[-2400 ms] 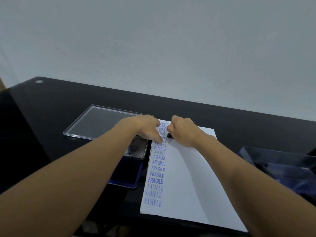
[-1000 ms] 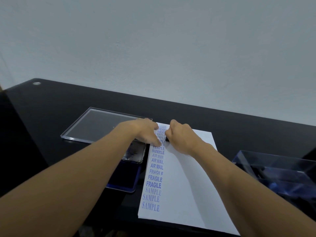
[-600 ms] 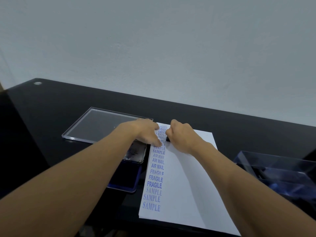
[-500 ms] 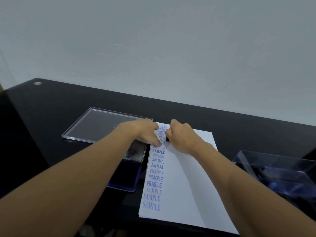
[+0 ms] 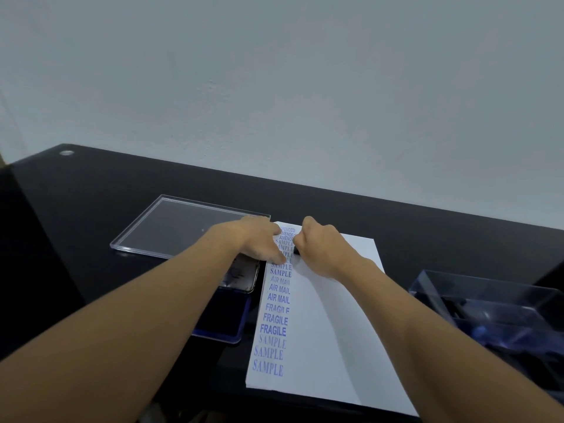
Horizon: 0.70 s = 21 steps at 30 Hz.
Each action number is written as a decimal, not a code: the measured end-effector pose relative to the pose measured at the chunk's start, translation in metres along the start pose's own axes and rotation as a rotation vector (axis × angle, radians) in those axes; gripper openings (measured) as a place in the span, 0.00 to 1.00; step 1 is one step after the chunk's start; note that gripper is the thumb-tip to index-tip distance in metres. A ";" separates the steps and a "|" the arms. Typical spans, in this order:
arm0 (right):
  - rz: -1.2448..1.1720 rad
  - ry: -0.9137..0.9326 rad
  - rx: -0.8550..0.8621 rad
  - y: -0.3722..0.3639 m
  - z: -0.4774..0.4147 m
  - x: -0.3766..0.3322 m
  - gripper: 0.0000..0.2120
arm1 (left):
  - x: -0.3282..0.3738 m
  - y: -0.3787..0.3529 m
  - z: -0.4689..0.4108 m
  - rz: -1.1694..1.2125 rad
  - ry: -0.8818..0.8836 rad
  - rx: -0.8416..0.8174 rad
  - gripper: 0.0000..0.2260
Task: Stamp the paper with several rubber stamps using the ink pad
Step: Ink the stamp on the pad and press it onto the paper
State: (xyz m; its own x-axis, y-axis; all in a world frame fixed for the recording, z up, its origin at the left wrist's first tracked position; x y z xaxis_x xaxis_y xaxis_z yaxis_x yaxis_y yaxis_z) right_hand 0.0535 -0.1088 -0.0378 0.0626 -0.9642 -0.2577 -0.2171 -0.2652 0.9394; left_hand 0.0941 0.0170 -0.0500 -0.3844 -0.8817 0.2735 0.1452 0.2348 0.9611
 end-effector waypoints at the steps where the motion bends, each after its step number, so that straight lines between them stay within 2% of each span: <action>1: -0.019 -0.009 -0.009 0.003 0.001 0.000 0.11 | 0.001 0.000 0.001 0.000 0.002 -0.001 0.30; 3: -0.093 -0.059 0.002 0.011 -0.001 0.001 0.10 | 0.001 0.001 0.002 0.002 0.003 0.006 0.30; 8: -0.349 -0.232 0.286 0.057 -0.010 0.022 0.11 | 0.001 0.005 0.005 0.061 0.004 0.063 0.33; 10: -0.423 -0.260 0.299 0.070 -0.009 0.026 0.11 | 0.000 0.008 0.006 0.087 0.015 0.137 0.34; 15: -0.436 -0.249 0.291 0.084 -0.005 0.034 0.10 | -0.005 0.028 0.015 0.257 0.093 0.368 0.21; 21: -0.391 -0.220 0.279 0.086 0.002 0.041 0.10 | -0.017 0.039 0.032 0.257 0.129 0.389 0.21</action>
State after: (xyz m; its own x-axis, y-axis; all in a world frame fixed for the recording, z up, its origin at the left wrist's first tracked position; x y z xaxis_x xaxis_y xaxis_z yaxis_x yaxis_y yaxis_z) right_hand 0.0354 -0.1708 0.0325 -0.0088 -0.7627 -0.6467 -0.4710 -0.5673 0.6755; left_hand 0.0765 0.0540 -0.0161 -0.2612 -0.8128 0.5208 -0.1402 0.5657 0.8126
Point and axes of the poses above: each hand's wrist, its own z-axis away from the middle knuckle, its own y-axis out of the back of the hand, x = y × z, the point moved 6 cm from there along -z, towards the middle knuckle, and after that the axes turned 14 degrees about x, right-handed, at the moved point
